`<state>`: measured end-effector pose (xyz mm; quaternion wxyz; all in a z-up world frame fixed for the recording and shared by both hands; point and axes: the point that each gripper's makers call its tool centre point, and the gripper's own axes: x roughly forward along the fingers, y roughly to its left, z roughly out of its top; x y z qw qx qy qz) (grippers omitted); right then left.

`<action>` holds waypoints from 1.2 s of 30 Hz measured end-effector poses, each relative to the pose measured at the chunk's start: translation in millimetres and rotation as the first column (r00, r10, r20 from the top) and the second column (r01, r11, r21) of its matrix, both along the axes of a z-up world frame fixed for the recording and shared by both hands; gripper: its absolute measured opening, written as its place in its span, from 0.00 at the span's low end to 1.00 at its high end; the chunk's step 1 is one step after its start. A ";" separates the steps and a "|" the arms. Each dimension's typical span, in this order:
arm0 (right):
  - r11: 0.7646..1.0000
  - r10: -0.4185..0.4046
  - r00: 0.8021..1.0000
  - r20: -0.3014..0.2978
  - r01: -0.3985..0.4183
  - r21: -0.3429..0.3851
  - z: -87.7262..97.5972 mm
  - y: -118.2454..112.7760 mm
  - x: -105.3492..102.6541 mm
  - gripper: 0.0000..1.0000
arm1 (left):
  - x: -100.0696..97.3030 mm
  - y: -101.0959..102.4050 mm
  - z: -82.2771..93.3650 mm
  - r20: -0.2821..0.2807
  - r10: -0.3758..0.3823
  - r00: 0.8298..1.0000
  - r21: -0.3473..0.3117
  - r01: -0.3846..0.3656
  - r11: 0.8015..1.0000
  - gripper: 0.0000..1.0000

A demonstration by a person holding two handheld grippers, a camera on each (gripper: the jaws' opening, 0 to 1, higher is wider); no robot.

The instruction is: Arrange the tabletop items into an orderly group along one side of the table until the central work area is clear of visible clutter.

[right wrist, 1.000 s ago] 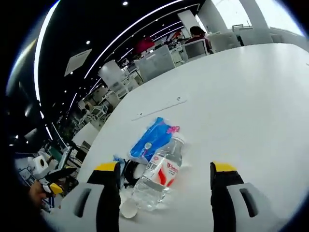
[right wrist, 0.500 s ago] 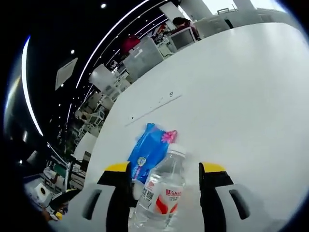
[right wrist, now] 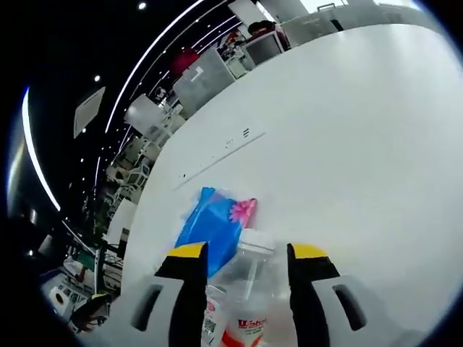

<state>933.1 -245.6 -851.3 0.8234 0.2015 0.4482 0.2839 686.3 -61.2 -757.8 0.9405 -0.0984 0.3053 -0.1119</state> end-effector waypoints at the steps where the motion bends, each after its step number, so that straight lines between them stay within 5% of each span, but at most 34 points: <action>1: 1.000 0.000 1.000 -0.003 0.000 -0.004 -2.6 0.8 0.6 0.35 | 1.4 -2.2 0.6 -0.001 0.000 1.000 -0.002 0.000 1.000 0.91; 5: 1.000 0.000 1.000 -0.008 0.000 0.005 -9.4 3.9 5.7 0.24 | 2.6 -1.2 -2.2 -0.003 -0.001 1.000 0.000 0.001 1.000 0.91; 16: 0.997 -0.046 0.998 -0.042 0.048 0.054 -12.0 7.0 14.5 0.20 | 7.0 3.5 -2.1 0.003 0.024 1.000 -0.010 -0.024 1.000 0.90; 36: 0.998 0.039 0.997 0.072 -0.042 0.040 15.8 8.9 3.1 0.18 | -1.9 4.7 3.7 0.024 0.017 1.000 -0.003 -0.017 1.000 0.88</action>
